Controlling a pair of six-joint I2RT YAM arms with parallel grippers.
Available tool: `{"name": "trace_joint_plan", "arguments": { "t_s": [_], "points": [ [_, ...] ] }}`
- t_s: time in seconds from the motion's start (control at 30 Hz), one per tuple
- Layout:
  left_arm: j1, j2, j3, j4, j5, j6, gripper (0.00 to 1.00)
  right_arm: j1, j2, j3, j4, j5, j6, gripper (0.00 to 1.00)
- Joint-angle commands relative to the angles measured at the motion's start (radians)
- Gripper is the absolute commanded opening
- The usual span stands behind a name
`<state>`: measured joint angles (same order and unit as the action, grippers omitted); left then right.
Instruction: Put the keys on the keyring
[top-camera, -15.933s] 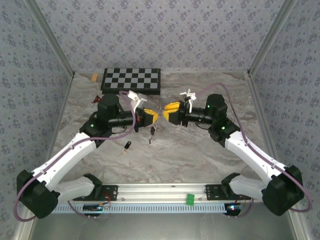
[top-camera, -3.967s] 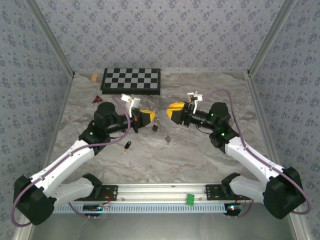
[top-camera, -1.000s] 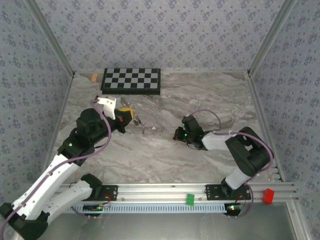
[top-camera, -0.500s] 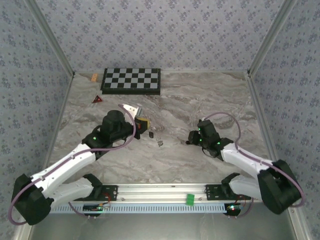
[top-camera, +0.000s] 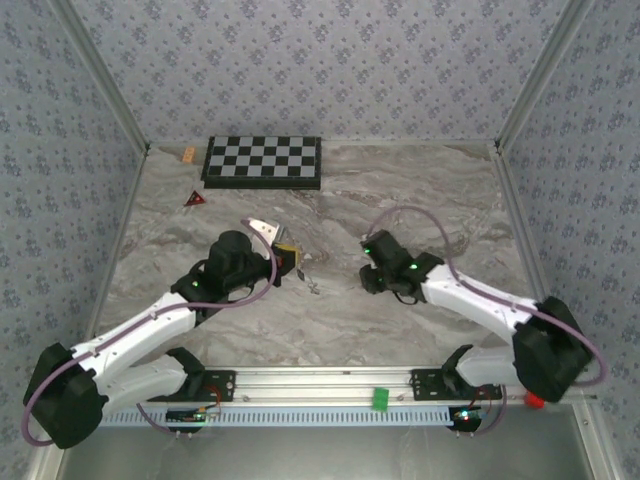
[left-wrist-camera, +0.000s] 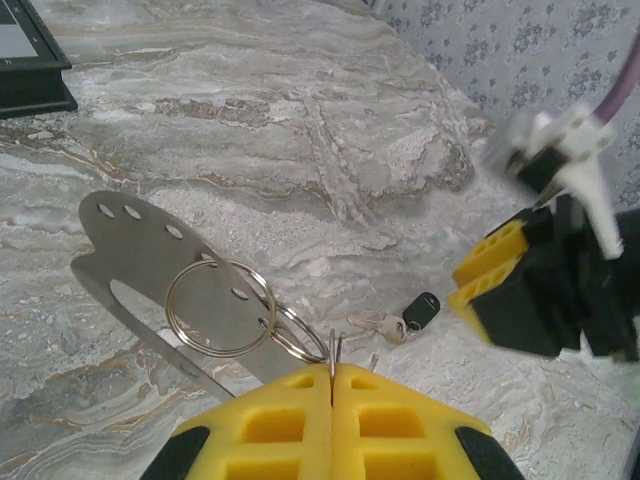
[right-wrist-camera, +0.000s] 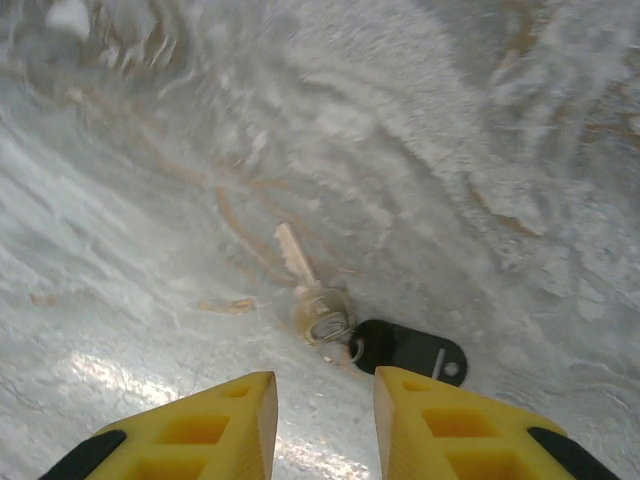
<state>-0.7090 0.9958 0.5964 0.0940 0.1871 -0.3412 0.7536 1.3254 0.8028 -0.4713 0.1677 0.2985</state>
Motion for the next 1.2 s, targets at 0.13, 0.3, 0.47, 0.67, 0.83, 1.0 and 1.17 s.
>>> {"name": "trace_joint_plan", "arguments": {
  "t_s": [0.13, 0.3, 0.47, 0.67, 0.83, 1.0, 1.17],
  "points": [
    [-0.004, -0.077, -0.009, 0.057, -0.040, 0.001, 0.00, 0.093, 0.239, 0.183, -0.296, 0.237, -0.203, 0.32],
    [-0.005, -0.125, -0.034, 0.053, -0.100, 0.002, 0.00, 0.094, 0.301, 0.218, -0.328, 0.225, -0.263, 0.31],
    [-0.006, -0.149, -0.043, 0.053, -0.117, -0.002, 0.00, 0.098, 0.330, 0.223, -0.316, 0.212, -0.298, 0.31],
    [-0.005, -0.155, -0.045, 0.053, -0.117, -0.007, 0.00, 0.095, 0.382, 0.249, -0.316, 0.194, -0.314, 0.31],
    [-0.005, -0.156, -0.047, 0.052, -0.118, -0.007, 0.00, 0.096, 0.424, 0.269, -0.309, 0.187, -0.327, 0.31],
    [-0.006, -0.156, -0.046, 0.052, -0.118, -0.009, 0.00, 0.089, 0.452, 0.277, -0.303, 0.189, -0.335, 0.30],
    [-0.006, -0.152, -0.046, 0.054, -0.118, -0.009, 0.00, 0.083, 0.457, 0.280, -0.284, 0.191, -0.338, 0.27]
  ]
}}
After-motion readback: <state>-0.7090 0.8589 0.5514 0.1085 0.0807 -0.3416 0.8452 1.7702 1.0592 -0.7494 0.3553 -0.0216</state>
